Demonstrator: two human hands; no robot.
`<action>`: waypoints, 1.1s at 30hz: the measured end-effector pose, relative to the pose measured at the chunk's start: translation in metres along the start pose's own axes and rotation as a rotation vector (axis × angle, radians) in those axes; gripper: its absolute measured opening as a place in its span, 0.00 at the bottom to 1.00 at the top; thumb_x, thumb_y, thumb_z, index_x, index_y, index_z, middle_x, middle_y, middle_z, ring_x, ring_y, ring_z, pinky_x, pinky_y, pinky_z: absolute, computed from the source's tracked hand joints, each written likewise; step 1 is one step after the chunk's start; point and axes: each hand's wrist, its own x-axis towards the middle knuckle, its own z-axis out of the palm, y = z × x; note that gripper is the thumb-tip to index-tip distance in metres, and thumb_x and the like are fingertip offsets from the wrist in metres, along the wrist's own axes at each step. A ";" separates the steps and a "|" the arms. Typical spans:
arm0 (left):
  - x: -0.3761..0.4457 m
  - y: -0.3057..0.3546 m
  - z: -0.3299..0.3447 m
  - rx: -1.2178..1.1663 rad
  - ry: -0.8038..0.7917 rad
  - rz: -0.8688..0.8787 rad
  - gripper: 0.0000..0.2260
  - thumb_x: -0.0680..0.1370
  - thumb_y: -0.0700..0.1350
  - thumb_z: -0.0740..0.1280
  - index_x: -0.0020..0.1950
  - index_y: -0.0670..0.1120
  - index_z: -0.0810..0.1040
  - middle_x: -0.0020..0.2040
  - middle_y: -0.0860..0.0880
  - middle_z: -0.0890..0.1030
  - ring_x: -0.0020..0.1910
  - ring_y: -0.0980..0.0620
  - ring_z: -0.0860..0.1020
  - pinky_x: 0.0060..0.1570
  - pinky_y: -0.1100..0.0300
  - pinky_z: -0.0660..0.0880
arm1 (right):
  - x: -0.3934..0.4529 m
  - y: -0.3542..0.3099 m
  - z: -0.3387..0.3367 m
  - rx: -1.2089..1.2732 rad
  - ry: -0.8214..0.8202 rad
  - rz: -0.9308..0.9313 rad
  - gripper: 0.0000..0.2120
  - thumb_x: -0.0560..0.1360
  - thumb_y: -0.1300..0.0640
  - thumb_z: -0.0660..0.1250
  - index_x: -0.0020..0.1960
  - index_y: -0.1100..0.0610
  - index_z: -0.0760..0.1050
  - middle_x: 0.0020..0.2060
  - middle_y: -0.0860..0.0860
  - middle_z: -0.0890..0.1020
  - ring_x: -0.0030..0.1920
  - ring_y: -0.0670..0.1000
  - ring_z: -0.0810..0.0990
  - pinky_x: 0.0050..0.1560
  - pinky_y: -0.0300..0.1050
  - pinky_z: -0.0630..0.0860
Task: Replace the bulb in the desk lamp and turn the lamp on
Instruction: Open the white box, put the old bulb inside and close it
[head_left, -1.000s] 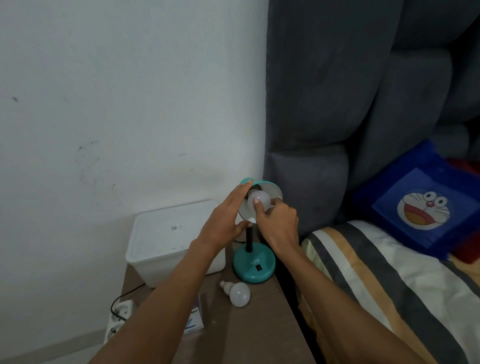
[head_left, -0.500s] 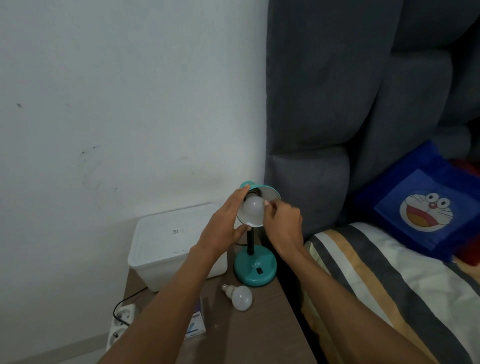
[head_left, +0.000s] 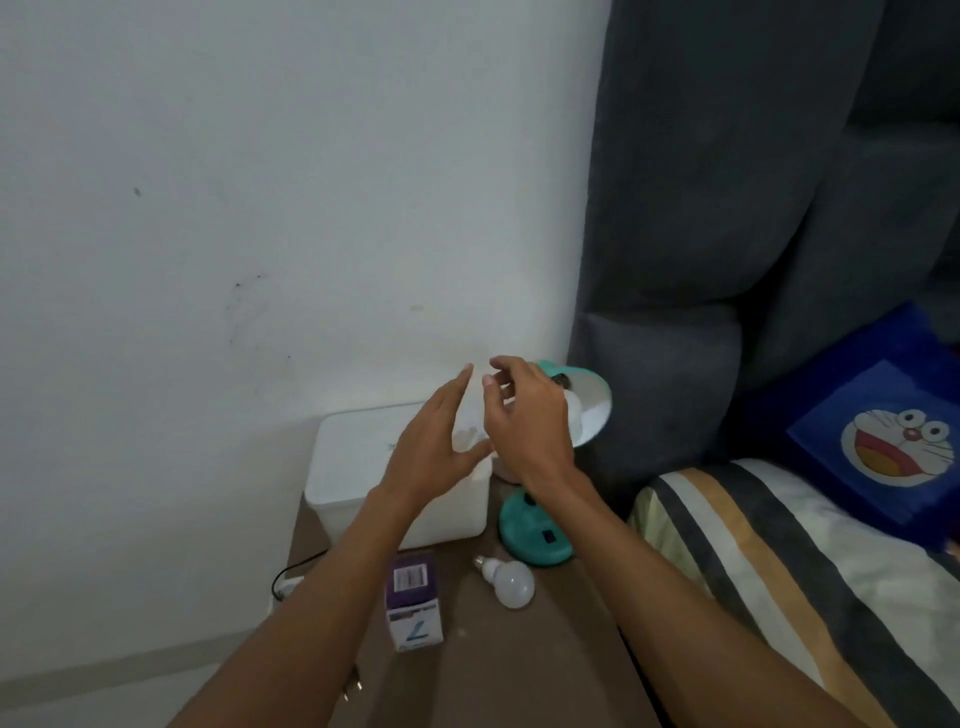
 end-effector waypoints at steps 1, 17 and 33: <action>-0.008 -0.013 -0.009 0.043 0.030 -0.051 0.42 0.76 0.57 0.74 0.84 0.50 0.57 0.81 0.49 0.65 0.79 0.49 0.66 0.75 0.48 0.69 | -0.004 -0.002 0.011 -0.003 -0.051 0.017 0.16 0.80 0.52 0.64 0.65 0.56 0.77 0.55 0.51 0.83 0.50 0.46 0.80 0.52 0.45 0.80; -0.078 -0.140 -0.049 -0.113 0.088 -0.490 0.49 0.55 0.68 0.82 0.71 0.53 0.69 0.65 0.54 0.76 0.62 0.54 0.75 0.52 0.63 0.74 | -0.035 0.071 0.097 -0.105 -0.594 0.387 0.56 0.53 0.33 0.80 0.72 0.56 0.62 0.67 0.55 0.71 0.68 0.55 0.69 0.66 0.56 0.72; -0.082 -0.117 -0.069 -0.110 0.215 -0.451 0.48 0.55 0.69 0.81 0.70 0.54 0.69 0.65 0.52 0.76 0.63 0.54 0.74 0.55 0.57 0.74 | -0.038 0.050 0.082 -0.052 -0.498 0.240 0.54 0.56 0.35 0.81 0.73 0.55 0.62 0.66 0.53 0.70 0.66 0.51 0.69 0.59 0.46 0.71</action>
